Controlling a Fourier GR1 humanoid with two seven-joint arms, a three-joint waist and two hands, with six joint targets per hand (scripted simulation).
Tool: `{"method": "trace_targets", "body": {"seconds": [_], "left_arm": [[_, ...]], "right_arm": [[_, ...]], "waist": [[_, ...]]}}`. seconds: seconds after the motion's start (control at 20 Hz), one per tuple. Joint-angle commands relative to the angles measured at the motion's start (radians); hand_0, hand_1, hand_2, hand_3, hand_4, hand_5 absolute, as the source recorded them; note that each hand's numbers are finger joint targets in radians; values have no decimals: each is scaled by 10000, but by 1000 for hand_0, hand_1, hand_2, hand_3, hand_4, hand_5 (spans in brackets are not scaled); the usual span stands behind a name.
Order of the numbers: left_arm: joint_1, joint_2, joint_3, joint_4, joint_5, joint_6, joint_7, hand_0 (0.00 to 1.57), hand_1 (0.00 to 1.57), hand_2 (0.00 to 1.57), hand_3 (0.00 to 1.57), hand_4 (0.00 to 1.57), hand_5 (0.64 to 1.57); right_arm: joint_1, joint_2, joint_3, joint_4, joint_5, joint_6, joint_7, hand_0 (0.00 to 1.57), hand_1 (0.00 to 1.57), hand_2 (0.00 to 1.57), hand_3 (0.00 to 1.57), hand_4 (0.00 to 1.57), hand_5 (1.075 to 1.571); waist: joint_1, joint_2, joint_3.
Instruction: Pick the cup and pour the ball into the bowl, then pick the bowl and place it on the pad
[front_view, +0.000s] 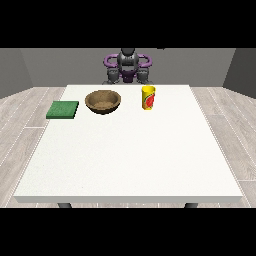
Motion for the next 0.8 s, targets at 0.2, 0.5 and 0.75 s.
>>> {"method": "trace_targets", "body": {"seconds": [0.2, 0.5, 0.75], "left_arm": [[-908, -41, -289, 1694, -438, 743, -2954, 0, 0, 0, 0, 0, 1524], [-2454, -40, 29, 3314, -712, 1261, -4510, 0, 0, 0, 0, 0, 1496], [-2741, -41, 20, 4551, -768, 1695, -5473, 0, 0, 0, 0, 0, 1494]], "right_arm": [[29, 447, 138, 985, 285, 877, -2913, 0, 0, 0, 0, 382, 1571], [-984, -241, -924, 2481, -109, 1788, -4451, 0, 0, 0, 0, 328, 1571], [-1290, -1014, -1980, 3572, -814, 2655, -4924, 0, 0, 0, 0, 283, 1571]], "waist": [[-347, 2262, -1], [-598, 3859, 2], [-567, 3813, 1]]}}
